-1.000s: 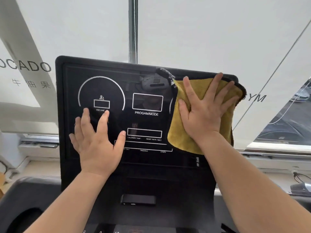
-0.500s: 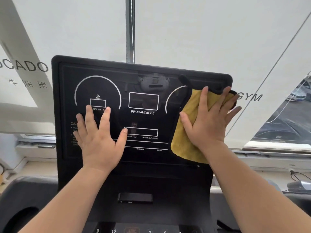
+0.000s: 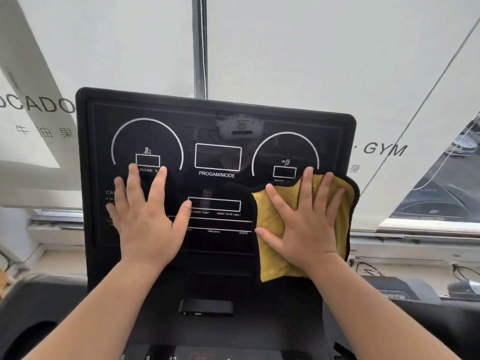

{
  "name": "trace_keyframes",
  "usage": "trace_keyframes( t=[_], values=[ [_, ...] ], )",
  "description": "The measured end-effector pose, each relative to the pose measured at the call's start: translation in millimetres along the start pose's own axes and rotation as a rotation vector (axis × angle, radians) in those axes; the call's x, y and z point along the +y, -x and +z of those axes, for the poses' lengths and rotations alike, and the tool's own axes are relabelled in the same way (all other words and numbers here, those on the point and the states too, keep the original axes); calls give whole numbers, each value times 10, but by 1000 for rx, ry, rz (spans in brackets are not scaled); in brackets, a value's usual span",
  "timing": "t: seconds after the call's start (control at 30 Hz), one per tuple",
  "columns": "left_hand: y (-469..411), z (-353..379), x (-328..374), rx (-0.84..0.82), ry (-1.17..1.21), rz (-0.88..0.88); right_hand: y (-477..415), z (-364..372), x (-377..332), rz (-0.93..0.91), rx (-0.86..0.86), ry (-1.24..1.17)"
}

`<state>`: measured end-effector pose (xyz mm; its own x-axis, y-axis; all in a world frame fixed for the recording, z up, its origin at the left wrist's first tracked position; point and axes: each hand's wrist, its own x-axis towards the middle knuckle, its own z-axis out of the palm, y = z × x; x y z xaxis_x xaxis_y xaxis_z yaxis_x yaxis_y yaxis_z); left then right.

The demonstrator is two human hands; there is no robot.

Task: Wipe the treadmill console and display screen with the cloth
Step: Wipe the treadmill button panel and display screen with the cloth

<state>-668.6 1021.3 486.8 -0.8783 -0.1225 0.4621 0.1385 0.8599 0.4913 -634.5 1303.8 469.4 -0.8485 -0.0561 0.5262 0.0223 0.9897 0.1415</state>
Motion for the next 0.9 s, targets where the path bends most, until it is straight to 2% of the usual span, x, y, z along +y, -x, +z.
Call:
trace_keyframes(
  t=[0.13, 0.2, 0.3, 0.4, 0.53, 0.67, 0.77, 0.9],
  values=[
    [8, -37, -36, -17, -23, 13, -506, -300, 233, 344, 33, -86],
    [5, -66, -67, -15, -32, 24, -854, -454, 180, 410, 59, -114],
    [-16, -110, -123, -1, -54, 52, -1179, -552, -90, 380, 88, -111],
    [-14, -124, -163, 2, -58, 47, -1195, -517, -408, 251, 100, -73],
    [23, -133, -173, 15, -28, 37, -786, -293, -659, 56, 64, -47],
    [9, -184, -179, 62, 56, -16, -187, 8, -508, -72, 25, 2],
    [-21, -194, -293, 61, 41, -64, 34, 49, -171, -22, 2, 40],
    [-2, -197, -494, 25, 29, -170, -301, -198, -5, 266, 10, -22]
  ],
)
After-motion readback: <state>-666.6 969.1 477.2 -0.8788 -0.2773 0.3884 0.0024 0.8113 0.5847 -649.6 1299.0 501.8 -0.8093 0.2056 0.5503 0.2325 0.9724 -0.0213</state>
